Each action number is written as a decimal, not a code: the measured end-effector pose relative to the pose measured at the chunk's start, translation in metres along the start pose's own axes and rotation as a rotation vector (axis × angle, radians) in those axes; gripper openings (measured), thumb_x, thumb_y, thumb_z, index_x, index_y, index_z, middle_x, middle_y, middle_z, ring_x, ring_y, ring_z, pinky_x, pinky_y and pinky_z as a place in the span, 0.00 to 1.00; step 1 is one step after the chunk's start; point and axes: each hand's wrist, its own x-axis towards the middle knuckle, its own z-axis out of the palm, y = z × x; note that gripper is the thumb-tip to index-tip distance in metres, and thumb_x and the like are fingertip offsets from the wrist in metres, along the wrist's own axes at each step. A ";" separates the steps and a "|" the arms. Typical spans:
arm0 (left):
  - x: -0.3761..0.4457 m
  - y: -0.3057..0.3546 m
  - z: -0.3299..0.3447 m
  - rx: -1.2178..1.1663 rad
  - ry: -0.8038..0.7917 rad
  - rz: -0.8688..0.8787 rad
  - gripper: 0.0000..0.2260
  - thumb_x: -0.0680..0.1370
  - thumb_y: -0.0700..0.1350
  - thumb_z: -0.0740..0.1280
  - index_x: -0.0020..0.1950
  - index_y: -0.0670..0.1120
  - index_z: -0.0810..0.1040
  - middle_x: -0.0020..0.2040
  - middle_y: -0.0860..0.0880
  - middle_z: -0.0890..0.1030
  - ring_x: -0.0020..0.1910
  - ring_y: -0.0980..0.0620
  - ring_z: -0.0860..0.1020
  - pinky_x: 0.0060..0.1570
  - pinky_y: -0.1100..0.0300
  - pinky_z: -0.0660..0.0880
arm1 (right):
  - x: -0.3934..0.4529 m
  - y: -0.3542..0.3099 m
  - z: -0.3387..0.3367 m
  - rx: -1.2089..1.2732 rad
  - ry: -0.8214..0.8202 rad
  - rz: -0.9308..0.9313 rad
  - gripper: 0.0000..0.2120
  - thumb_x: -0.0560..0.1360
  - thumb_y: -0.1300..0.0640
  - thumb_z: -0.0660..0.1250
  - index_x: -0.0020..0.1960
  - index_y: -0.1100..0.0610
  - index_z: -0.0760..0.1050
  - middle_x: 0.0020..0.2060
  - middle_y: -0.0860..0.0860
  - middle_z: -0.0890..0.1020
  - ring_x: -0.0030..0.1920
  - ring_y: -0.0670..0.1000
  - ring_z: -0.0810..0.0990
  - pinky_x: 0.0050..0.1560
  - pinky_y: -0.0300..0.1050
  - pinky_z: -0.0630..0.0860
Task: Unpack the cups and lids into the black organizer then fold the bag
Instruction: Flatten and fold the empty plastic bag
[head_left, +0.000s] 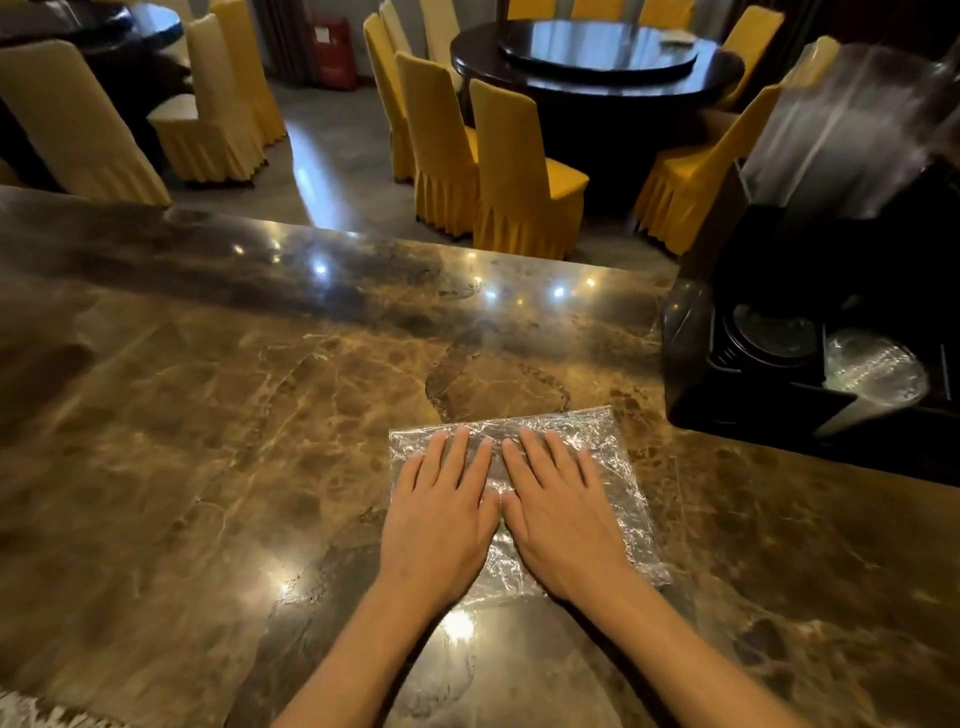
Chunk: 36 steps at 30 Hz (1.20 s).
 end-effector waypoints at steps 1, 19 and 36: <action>-0.001 -0.001 0.002 0.027 -0.010 -0.024 0.29 0.83 0.58 0.42 0.82 0.49 0.57 0.82 0.45 0.57 0.81 0.42 0.53 0.77 0.44 0.55 | -0.001 0.003 0.001 -0.008 0.001 0.010 0.28 0.83 0.43 0.43 0.80 0.51 0.56 0.80 0.52 0.59 0.79 0.57 0.54 0.76 0.61 0.53; 0.015 0.002 -0.024 0.039 0.001 -0.160 0.24 0.83 0.55 0.54 0.79 0.50 0.63 0.75 0.42 0.69 0.73 0.40 0.67 0.70 0.42 0.64 | -0.030 0.068 -0.007 0.153 0.105 0.234 0.28 0.82 0.40 0.40 0.80 0.47 0.54 0.80 0.44 0.52 0.79 0.47 0.51 0.78 0.53 0.48; 0.139 0.000 -0.060 -0.249 -0.517 -0.137 0.05 0.76 0.40 0.70 0.48 0.47 0.76 0.50 0.47 0.81 0.54 0.42 0.79 0.63 0.39 0.73 | -0.031 0.067 -0.014 0.471 0.342 0.306 0.17 0.82 0.53 0.59 0.70 0.53 0.72 0.72 0.48 0.73 0.71 0.42 0.66 0.73 0.49 0.57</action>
